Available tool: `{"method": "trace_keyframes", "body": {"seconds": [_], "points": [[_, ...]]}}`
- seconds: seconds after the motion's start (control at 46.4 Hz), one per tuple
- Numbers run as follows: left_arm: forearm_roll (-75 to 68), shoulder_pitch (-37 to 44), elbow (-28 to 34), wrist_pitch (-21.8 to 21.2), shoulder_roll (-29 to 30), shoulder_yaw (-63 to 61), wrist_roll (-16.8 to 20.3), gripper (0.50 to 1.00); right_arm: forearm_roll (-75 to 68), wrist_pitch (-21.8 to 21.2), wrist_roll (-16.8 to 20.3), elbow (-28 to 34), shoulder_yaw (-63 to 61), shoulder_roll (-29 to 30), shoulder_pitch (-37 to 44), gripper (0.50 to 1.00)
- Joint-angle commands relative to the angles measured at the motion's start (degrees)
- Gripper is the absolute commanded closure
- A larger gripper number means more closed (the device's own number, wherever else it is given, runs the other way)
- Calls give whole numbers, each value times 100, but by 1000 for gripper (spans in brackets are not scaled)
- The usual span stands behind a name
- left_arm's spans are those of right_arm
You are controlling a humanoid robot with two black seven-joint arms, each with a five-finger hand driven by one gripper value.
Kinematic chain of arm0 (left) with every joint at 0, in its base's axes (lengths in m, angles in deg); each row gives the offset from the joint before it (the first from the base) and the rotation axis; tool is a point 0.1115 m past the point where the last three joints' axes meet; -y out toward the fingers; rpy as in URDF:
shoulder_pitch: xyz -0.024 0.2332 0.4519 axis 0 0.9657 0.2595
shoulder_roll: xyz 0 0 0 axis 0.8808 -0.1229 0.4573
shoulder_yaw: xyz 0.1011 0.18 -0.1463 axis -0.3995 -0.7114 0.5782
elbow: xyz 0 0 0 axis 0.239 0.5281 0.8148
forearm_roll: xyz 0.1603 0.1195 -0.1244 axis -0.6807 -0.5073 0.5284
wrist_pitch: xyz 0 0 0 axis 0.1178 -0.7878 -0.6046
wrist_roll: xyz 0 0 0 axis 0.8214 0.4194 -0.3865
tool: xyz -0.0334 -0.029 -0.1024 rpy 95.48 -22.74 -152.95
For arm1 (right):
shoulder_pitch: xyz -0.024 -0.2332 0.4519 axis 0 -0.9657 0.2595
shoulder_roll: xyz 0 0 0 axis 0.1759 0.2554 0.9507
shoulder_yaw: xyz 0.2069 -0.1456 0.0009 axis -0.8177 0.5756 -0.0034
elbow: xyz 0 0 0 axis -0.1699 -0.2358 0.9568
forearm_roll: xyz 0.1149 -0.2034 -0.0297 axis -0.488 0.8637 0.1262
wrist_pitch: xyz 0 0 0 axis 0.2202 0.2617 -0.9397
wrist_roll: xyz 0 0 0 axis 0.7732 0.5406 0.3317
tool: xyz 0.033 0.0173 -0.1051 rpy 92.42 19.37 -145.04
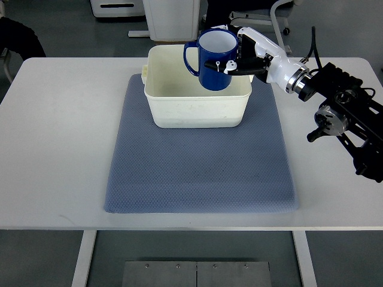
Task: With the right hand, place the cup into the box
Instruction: 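Lift the blue mug with the right hand over the cream box, then lower the mug into the box and open the right hand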
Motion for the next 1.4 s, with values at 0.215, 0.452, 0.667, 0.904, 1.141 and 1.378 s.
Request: {"method": "trace_keyframes", "body": {"seconds": [0.215,0.452,0.667,0.904,1.141,1.378], "points": [[1,5,0,0,0,0,0,500,-3,374,-2,-714,76,477,333,1000],[1,4,0,0,0,0,0,500,6,796,-37,-1153,471,733,439,1000],[1,5,0,0,0,0,0,500,-3,885,-98,-1496,612,873,439,1000],[1,5,0,0,0,9,0,500,-3,885,-142,-1576,638,935,413,1000],[1,5,0,0,0,0,0,500,-3,885,-142,-1576,700,935,395,1000],[1,-4,0,0,0,0,0,500,-3,893,-142,-1585,823,944,395,609]]}}
